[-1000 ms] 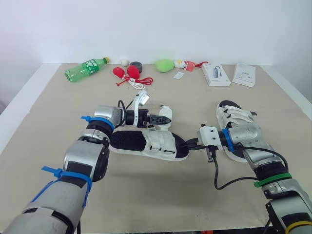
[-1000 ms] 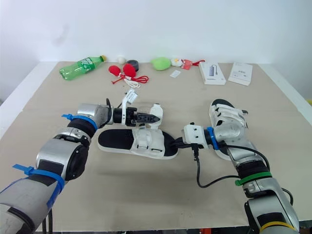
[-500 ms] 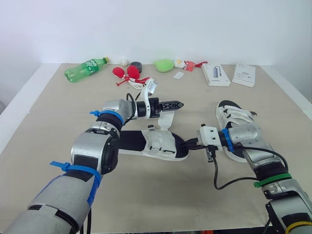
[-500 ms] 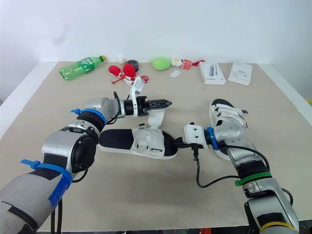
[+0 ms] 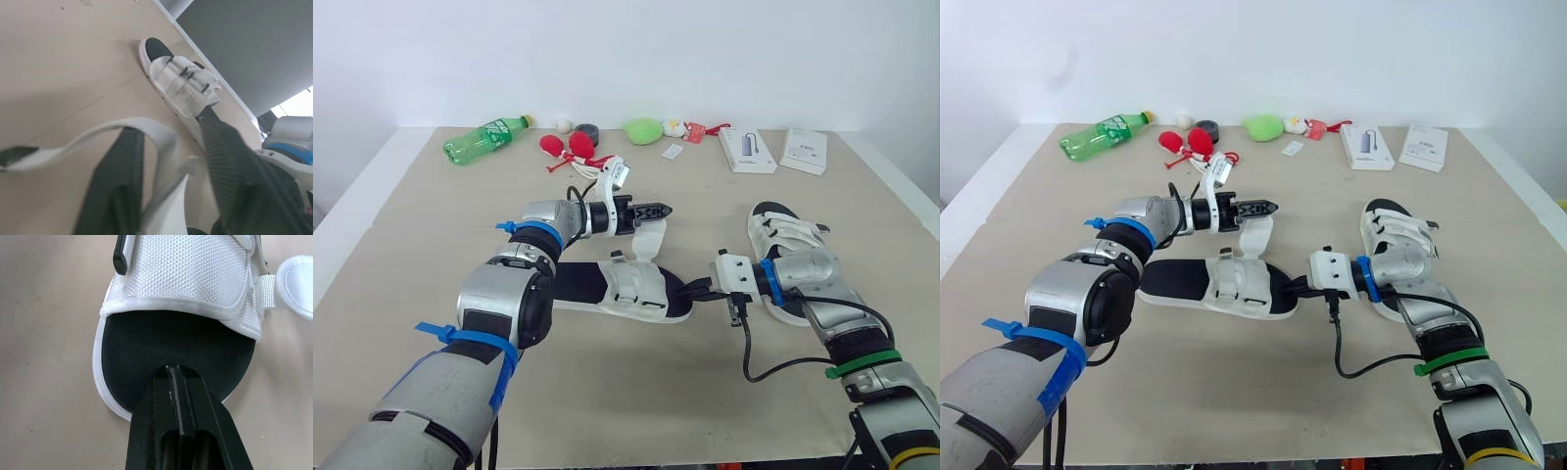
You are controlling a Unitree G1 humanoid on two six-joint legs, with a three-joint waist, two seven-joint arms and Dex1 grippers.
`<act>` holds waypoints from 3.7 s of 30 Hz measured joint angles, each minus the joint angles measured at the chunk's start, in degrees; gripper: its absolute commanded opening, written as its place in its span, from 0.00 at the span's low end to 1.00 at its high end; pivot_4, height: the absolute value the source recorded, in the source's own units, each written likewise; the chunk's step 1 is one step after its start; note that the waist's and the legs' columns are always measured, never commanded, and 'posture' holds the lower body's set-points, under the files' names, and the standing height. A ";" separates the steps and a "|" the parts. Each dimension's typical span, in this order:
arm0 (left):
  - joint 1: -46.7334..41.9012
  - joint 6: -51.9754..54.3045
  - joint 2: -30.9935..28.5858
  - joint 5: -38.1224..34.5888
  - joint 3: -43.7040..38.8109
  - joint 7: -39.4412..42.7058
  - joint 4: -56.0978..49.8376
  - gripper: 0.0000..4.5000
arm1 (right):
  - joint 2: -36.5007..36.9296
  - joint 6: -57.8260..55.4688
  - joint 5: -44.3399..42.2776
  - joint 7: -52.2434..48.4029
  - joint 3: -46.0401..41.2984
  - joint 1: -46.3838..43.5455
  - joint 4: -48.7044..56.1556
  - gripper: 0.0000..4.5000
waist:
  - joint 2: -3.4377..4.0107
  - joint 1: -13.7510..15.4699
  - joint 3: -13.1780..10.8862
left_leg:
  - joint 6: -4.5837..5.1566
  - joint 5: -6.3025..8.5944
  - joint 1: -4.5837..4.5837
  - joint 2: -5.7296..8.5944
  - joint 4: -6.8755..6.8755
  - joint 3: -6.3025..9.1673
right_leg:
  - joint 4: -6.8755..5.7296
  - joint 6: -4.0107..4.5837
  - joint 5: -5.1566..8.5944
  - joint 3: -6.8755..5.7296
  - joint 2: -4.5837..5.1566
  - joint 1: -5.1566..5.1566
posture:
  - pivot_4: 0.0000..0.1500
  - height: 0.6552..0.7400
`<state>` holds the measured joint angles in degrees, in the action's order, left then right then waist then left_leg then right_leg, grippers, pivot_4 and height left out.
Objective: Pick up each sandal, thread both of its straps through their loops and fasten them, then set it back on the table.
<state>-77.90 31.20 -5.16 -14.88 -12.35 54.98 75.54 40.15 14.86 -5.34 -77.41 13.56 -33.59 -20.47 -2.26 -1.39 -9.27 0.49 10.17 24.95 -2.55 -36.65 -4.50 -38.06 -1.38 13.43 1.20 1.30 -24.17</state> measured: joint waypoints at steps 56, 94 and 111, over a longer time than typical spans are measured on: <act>18.15 -32.61 -29.09 -13.55 35.97 29.46 -47.19 0.48 | 0.18 1.50 0.03 -0.33 0.37 -0.97 -2.28 0.00 | 0.14 -0.01 0.05 | 0.17 0.04 0.07 -0.17 -0.42 -0.10 | -0.13 -0.01 -0.13 0.08 -0.11 0.02 | 1.00 1.00; 44.85 11.34 -24.38 -8.86 38.73 5.86 -85.92 0.48 | -0.54 1.87 1.09 -1.41 0.10 -0.87 -2.92 0.00 | 0.21 0.19 0.04 | 0.08 0.01 -0.75 -0.22 -0.11 -0.01 | -0.06 0.48 0.18 0.03 0.11 0.75 | 1.00 1.00; 43.81 24.36 -17.74 -13.87 34.26 3.25 -83.29 0.01 | -0.44 1.53 1.11 -1.13 -0.12 -0.66 -2.85 0.00 | 0.20 0.18 0.04 | 0.08 0.01 -0.76 -0.16 -0.12 0.02 | -0.05 0.46 0.17 -0.03 0.20 0.76 | 1.00 1.00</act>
<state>-34.08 55.56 -22.90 -28.75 21.91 58.24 -7.75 39.71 16.39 -4.23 -78.54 13.44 -34.25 -23.32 -2.06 -1.21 -9.22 0.57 10.18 24.19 -2.71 -36.77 -4.48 -38.12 -0.93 13.60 1.17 1.50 -23.41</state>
